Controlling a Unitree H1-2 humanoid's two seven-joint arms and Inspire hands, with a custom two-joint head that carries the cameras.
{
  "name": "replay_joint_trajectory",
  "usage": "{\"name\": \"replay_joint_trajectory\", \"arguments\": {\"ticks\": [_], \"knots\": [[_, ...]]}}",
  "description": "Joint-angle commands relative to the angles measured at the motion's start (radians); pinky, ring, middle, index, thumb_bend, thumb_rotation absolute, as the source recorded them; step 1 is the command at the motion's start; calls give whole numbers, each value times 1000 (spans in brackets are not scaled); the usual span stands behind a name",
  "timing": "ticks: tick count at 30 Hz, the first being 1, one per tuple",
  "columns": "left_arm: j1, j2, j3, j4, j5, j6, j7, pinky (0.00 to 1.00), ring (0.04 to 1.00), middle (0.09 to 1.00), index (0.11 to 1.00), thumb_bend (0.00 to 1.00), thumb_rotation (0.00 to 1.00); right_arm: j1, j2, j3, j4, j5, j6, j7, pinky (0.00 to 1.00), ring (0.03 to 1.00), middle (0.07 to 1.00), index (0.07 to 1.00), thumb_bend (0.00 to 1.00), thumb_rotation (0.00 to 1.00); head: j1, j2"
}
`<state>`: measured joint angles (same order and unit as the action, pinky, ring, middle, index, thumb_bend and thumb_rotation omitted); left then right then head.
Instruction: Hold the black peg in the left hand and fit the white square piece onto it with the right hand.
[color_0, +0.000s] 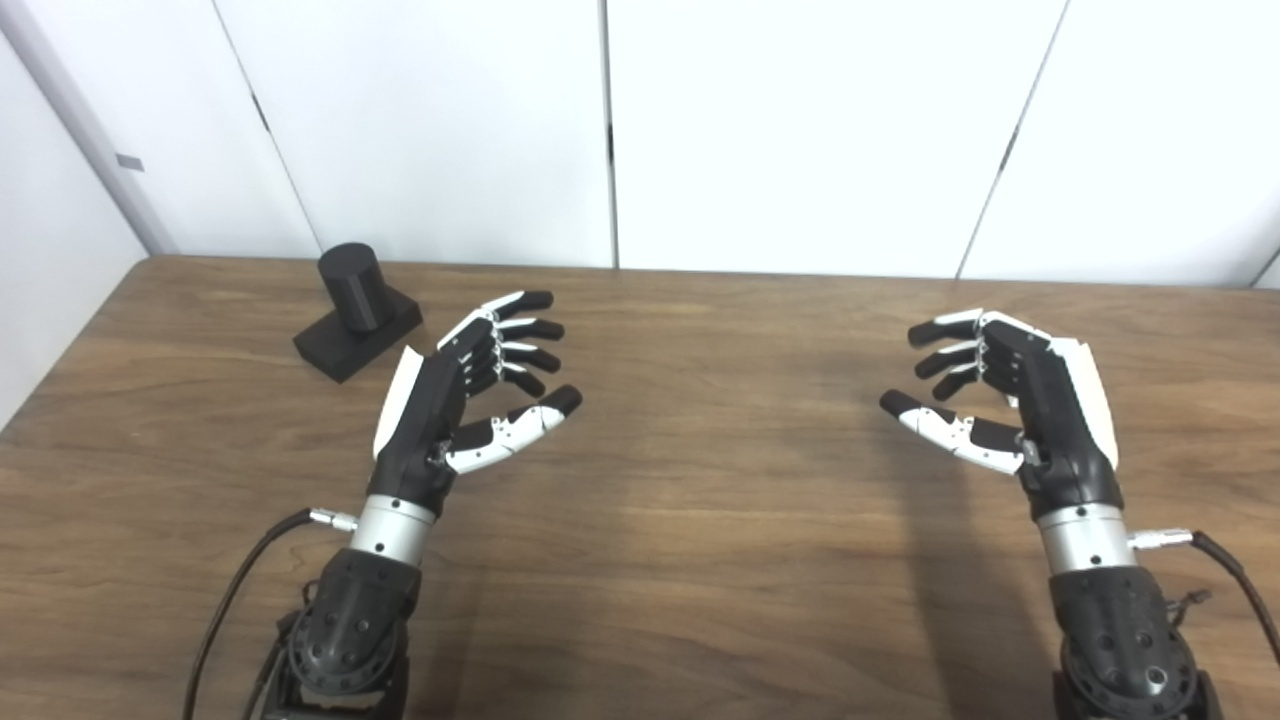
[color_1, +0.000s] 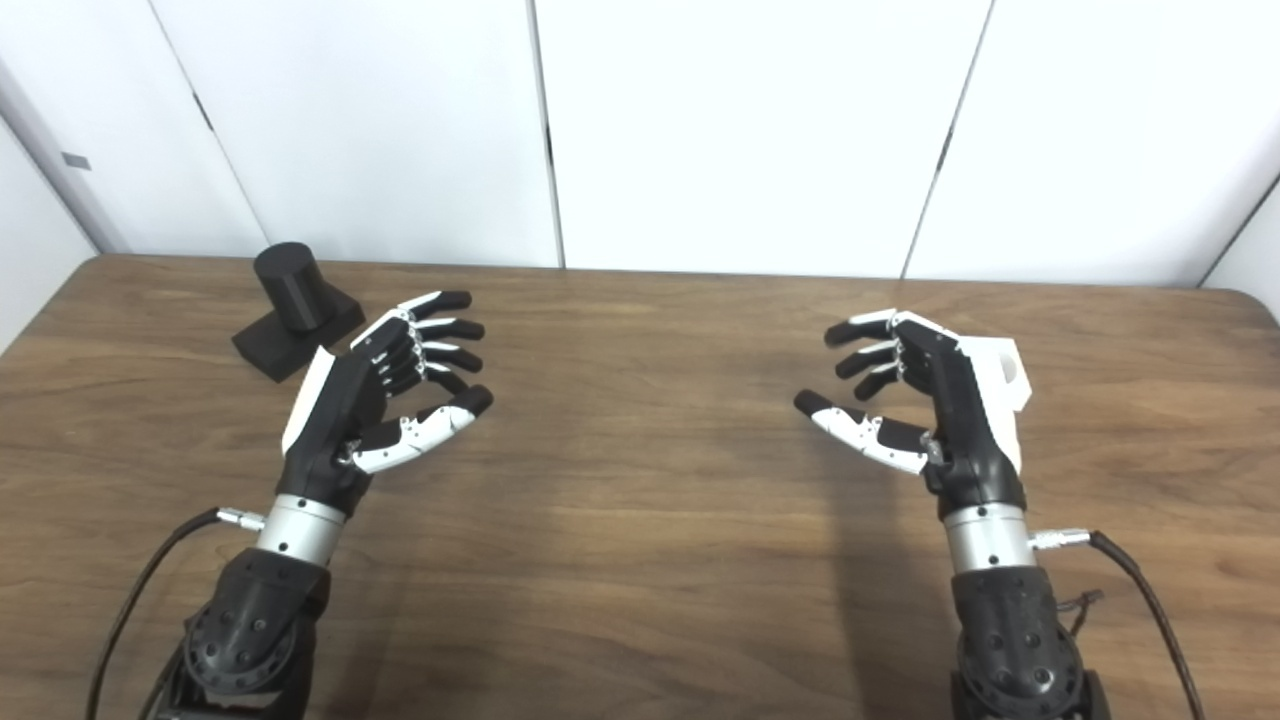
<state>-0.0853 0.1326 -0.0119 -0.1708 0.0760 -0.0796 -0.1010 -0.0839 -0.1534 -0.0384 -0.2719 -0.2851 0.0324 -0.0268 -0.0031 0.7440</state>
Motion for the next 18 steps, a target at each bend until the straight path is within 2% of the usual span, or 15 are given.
{"name": "replay_joint_trajectory", "arguments": {"ticks": [1,11,18], "knots": [[-31,13,4,-28,-10,-11,-3,529,638,725,777,816,216,-26,-6,-4,-32,7,-21,-5,399,532,655,733,588,77,1,3],[-34,9,10,-13,-12,-32,4,503,584,631,648,794,240,-25,-4,-7,-27,4,-32,-11,407,542,655,681,583,57,3,7],[-33,7,11,-5,-18,-45,4,511,594,636,638,793,264,-24,-3,-9,-25,5,-31,-12,408,542,644,672,582,54,20,3]]}}
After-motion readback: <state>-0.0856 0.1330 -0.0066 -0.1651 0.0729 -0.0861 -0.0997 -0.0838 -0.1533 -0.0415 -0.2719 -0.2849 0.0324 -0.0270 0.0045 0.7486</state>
